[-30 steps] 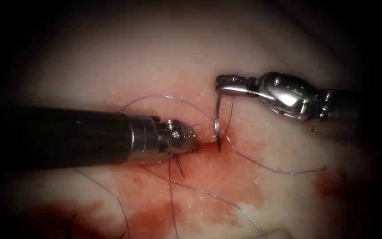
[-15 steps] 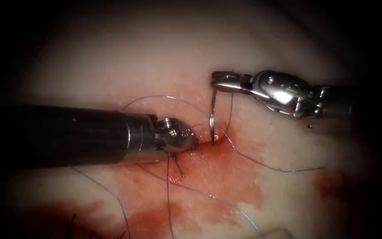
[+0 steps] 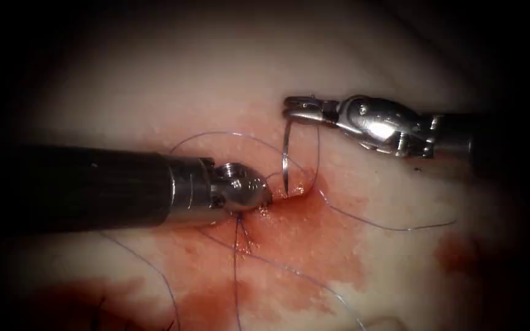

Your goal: Wound Closure

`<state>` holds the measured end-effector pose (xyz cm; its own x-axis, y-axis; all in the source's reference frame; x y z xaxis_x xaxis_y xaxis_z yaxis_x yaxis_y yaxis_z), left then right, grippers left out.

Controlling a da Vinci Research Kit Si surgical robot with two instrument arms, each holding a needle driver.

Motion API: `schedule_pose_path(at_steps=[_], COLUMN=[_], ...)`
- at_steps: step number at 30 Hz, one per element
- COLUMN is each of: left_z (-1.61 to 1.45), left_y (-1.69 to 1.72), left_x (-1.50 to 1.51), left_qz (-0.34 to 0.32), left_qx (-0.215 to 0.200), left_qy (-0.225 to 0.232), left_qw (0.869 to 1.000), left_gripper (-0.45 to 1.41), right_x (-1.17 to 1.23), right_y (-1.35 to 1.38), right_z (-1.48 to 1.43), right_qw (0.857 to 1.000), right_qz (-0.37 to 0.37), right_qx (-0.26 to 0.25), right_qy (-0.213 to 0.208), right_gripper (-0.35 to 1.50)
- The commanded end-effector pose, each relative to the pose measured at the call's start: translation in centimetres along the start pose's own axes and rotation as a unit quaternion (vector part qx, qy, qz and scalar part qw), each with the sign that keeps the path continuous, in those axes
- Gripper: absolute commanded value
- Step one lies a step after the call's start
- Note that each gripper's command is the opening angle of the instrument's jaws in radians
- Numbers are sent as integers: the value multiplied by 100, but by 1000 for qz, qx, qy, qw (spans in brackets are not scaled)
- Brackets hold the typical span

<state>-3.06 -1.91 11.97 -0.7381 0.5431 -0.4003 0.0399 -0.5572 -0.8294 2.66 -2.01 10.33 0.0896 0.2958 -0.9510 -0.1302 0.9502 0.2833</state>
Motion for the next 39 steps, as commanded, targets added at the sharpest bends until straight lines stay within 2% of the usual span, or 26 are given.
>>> schedule_pose_path(at_steps=[1,15,23,24,25,28,31,34,36,39], left_z=[5,-3,-21,-27,-42,-55,-64,-61,-49,-36], left_y=[-4,-6,1,5,18,30,51,68,82,84], left_x=[1,-2,5,8,20,32,45,51,58,60], left_qz=[0,2,-1,0,2,8,21,28,37,39], left_qx=[-1,3,11,17,31,48,82,98,108,104], left_qy=[0,1,9,10,15,19,-2,-22,-26,-29], left_qw=[1000,1000,1000,1000,999,999,996,995,993,993], left_gripper=[-42,-40,-37,-37,-22,-16,-10,-8,-15,-16], right_x=[-2,4,4,4,3,2,2,2,2,4], right_y=[-1,-26,-26,-26,-29,-33,-35,-34,-34,-32], right_z=[8,1,0,1,1,1,2,1,1,1], right_qw=[1000,999,998,998,997,996,996,995,995,995], right_qz=[-1,3,6,8,13,17,16,16,16,17], right_qx=[3,43,57,60,71,82,90,96,97,97], right_qy=[1,13,13,13,9,6,5,-8,-9,-9], right_gripper=[-35,-35,-35,-35,-35,-35,-35,-35,-35,-35])
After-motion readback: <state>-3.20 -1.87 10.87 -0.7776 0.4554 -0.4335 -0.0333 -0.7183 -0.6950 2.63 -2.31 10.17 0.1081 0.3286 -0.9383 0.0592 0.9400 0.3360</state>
